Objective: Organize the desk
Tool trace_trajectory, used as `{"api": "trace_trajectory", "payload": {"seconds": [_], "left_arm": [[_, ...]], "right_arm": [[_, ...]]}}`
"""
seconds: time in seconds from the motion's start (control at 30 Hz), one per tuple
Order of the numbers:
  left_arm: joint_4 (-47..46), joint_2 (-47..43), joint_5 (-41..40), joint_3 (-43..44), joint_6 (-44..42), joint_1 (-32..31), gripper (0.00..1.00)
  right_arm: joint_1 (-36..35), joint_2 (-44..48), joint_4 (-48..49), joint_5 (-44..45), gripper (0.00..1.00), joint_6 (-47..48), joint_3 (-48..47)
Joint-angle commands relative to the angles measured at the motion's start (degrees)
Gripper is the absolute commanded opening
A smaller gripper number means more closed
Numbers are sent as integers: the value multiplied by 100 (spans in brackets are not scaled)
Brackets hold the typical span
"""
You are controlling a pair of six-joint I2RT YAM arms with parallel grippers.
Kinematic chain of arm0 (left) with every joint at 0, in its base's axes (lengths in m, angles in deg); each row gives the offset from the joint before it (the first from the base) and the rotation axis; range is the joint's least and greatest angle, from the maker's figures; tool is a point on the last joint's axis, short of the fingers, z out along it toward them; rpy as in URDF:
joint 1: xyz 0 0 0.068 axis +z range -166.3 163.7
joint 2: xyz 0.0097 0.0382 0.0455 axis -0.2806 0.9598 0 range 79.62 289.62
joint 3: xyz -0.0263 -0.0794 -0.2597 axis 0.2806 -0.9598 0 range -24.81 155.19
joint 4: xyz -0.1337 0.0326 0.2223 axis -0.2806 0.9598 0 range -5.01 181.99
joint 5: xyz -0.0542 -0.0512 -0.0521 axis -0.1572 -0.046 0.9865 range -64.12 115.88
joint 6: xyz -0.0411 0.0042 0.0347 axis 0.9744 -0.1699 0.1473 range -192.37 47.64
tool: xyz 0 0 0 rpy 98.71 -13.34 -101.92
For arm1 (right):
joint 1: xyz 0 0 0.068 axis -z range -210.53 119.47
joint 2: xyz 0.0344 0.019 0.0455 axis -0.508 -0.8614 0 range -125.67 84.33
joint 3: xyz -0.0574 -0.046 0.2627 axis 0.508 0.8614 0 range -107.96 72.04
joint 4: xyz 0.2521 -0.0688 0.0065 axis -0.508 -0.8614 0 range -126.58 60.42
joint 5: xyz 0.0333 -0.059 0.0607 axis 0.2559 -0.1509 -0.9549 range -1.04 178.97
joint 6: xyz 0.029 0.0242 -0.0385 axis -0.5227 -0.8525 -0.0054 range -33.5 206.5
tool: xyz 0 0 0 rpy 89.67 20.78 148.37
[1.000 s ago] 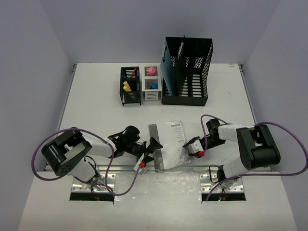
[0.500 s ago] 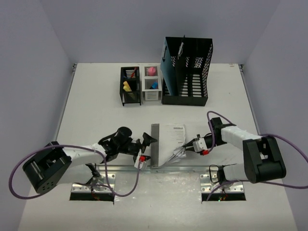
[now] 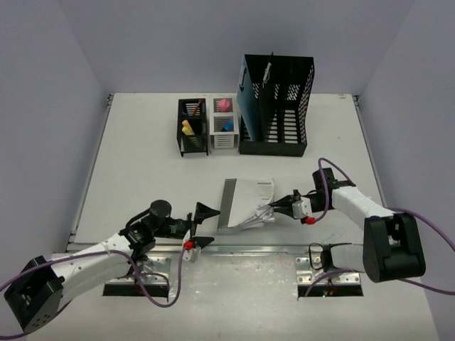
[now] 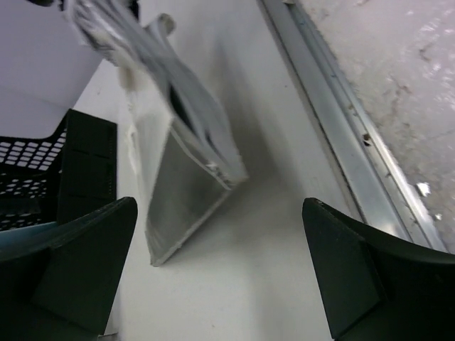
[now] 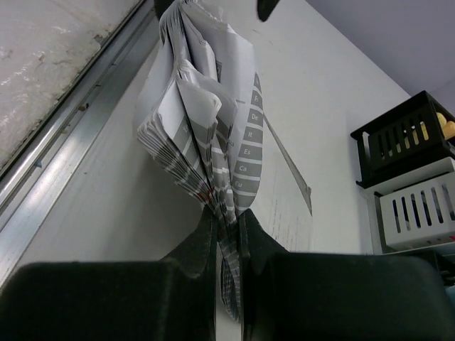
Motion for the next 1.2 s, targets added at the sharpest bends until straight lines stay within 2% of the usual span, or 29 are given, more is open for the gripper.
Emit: {"api": "trace_trajectory", "payload": {"seconds": [0.0,0.13,0.17,0.37,0.53,0.67,0.83,0.87,1.03,1.07,1.13,1.17], "left_arm": [[75,178,610,-150,-655,-19,100],[-399,837,602,69,-489,-19,100],[-757,978,541,113,-306,-19,100],[-2472,2146,40,579,801,-80,100],[-3501,2412,-365,694,1207,-185,99],[-3784,2342,-479,886,1585,-335,96],[-3425,2157,-445,1177,1814,-625,76],[-3302,2157,-453,1351,1884,-660,67],[-2116,2516,-969,2239,2594,-862,47],[-1871,2596,-1059,2641,2736,-880,40],[-1150,2859,-1314,3248,3000,-924,31],[-869,2930,-1358,3417,3062,-933,21]], "right_arm": [[40,127,49,-765,1,1713,-341],[66,153,-39,-826,1,1783,-446],[66,162,-152,-835,1,1844,-464],[66,22,-1189,-923,1,3011,-692],[66,-110,-1594,-958,1,3444,-807],[66,-198,-1612,-976,1,3479,-851],[66,-277,-1665,-1037,1,3453,-974],[66,-286,-1665,-1063,1,3462,-1000],[75,-286,-1718,-1081,1,3479,-1105],[66,-277,-1718,-1081,1,3479,-1140],[66,-260,-1753,-1081,1,3479,-1176],[66,-260,-1762,-1073,1,3479,-1211]]}}
